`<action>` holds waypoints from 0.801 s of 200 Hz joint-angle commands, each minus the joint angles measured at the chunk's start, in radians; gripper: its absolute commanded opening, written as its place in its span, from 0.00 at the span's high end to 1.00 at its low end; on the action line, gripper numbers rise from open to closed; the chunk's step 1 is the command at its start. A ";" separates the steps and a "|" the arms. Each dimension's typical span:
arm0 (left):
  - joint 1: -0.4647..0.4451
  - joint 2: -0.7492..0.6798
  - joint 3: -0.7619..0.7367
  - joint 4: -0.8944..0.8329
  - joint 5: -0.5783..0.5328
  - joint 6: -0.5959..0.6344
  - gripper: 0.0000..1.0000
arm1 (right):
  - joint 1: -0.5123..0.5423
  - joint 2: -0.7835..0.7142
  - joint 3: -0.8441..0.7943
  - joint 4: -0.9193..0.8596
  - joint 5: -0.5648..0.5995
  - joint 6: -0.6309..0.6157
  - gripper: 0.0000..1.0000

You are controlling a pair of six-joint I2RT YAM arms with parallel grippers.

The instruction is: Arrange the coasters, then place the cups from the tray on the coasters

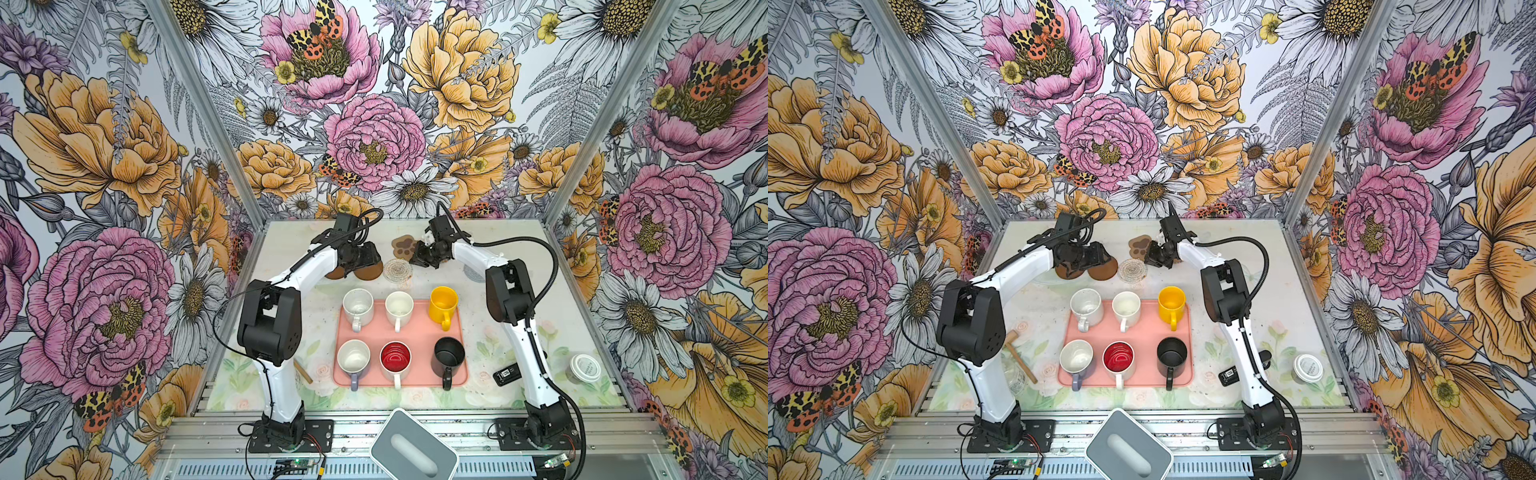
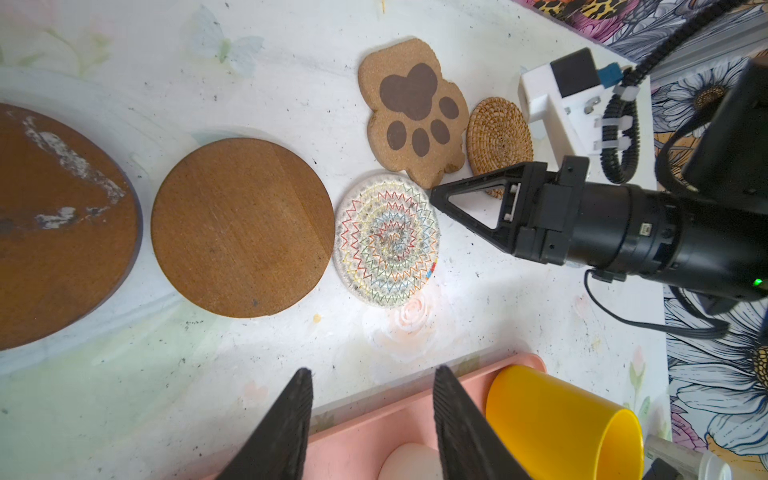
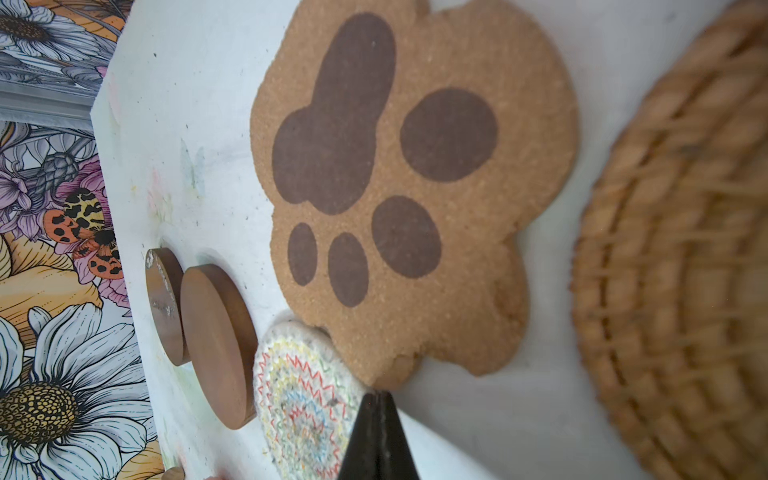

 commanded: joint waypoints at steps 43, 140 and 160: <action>-0.008 -0.009 -0.001 0.017 0.003 -0.004 0.51 | -0.003 -0.047 0.081 0.007 0.025 -0.013 0.80; -0.011 0.070 0.062 0.086 0.049 -0.025 0.50 | -0.017 0.281 0.613 0.011 -0.003 0.063 0.75; -0.010 0.140 0.123 0.153 0.110 -0.053 0.51 | -0.024 0.301 0.629 0.028 0.005 0.077 0.75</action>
